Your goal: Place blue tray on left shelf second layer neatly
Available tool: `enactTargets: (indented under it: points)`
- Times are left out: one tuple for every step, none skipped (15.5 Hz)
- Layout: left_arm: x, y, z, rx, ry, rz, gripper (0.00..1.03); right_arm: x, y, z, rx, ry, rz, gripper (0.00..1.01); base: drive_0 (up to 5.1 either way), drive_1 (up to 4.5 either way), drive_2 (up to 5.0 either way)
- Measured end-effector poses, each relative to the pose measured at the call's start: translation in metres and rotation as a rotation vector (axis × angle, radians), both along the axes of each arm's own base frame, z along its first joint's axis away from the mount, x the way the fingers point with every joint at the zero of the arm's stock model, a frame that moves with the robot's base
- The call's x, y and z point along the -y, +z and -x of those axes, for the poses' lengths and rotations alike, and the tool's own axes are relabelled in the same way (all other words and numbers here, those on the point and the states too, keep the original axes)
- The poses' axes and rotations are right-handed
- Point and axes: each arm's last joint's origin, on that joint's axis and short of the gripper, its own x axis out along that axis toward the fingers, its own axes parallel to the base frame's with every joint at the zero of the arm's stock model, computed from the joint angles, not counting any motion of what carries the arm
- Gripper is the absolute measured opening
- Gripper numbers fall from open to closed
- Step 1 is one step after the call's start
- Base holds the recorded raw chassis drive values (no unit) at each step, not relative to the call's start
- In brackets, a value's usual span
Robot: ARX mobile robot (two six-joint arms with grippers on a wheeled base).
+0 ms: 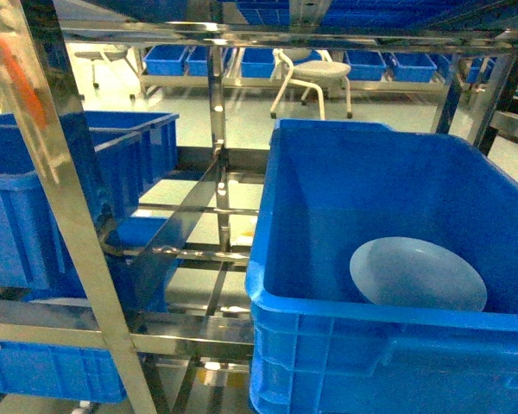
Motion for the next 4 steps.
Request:
enactTargets:
  points:
    - [0.0000,0.0000,0.0000,0.000,0.000,0.000,0.98,0.0000,0.0000,0.0000,0.000,0.000,0.000,0.98,0.0,0.00,0.0]
    - [0.0000,0.0000,0.0000,0.000,0.000,0.000,0.98,0.0000,0.0000,0.0000,0.000,0.000,0.000,0.98,0.0,0.00,0.0]
    - [0.0000,0.0000,0.0000,0.000,0.000,0.000,0.98,0.0000,0.0000,0.0000,0.000,0.000,0.000,0.98,0.0,0.00,0.0]
    - [0.0000,0.0000,0.0000,0.000,0.000,0.000,0.98,0.0000,0.0000,0.0000,0.000,0.000,0.000,0.98,0.0,0.00,0.0]
